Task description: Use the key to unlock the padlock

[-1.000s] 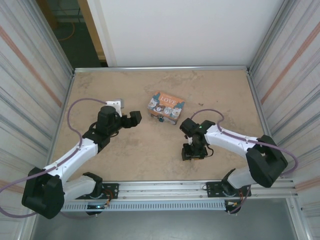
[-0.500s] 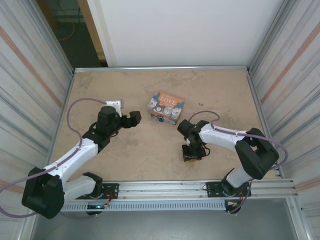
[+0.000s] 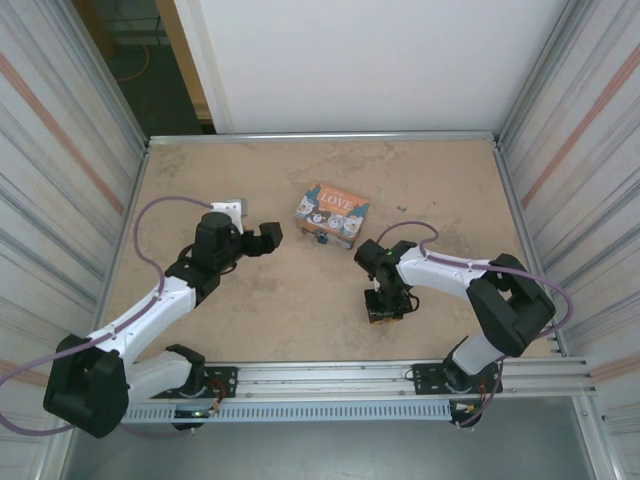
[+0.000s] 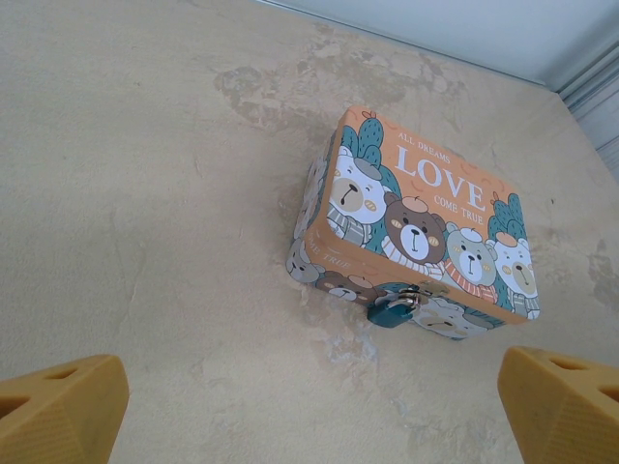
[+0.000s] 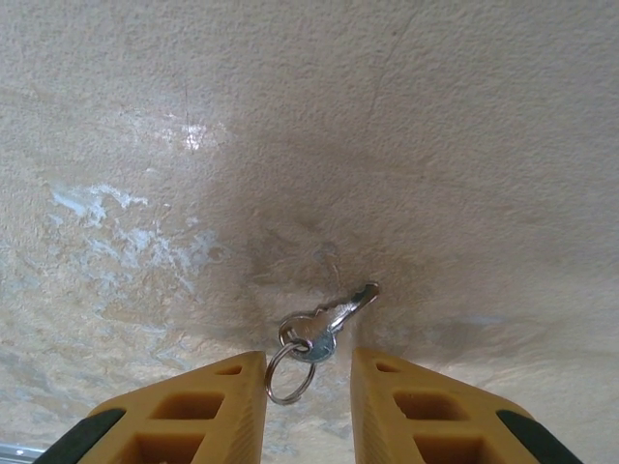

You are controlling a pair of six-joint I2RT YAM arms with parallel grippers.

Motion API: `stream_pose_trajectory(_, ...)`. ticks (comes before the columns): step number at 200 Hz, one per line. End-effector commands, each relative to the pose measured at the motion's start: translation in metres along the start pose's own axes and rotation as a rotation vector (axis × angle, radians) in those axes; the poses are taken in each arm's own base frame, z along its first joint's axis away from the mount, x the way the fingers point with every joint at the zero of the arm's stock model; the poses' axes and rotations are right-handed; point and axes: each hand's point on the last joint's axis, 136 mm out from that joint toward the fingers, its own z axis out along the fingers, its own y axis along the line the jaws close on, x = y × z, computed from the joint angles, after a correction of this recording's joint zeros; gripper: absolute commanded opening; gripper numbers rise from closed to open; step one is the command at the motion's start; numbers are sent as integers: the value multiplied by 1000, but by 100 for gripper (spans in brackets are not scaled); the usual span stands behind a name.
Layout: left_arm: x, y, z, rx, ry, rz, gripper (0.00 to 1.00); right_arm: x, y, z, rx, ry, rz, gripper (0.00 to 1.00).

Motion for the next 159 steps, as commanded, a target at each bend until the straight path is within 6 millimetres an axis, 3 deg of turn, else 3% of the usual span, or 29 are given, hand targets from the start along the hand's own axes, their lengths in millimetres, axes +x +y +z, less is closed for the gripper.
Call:
stream_pose_trajectory(1,-7,2,-4,-9,-34,15,98,-1,-4,4,12,13,-14,28)
stream_pose_trajectory(78,-8,2,-4,-12,-32,14,98,3,-8,11,14,38,-8,13)
stream_pose_trajectory(118,-13,1,-5,-10,-43,14,99,-2,-10,3,3,-9,-9,0)
stream_pose_trajectory(159,-23,-3,-10,13,-63,-9,99,-23,-3,-16,-62,-129,-29,0)
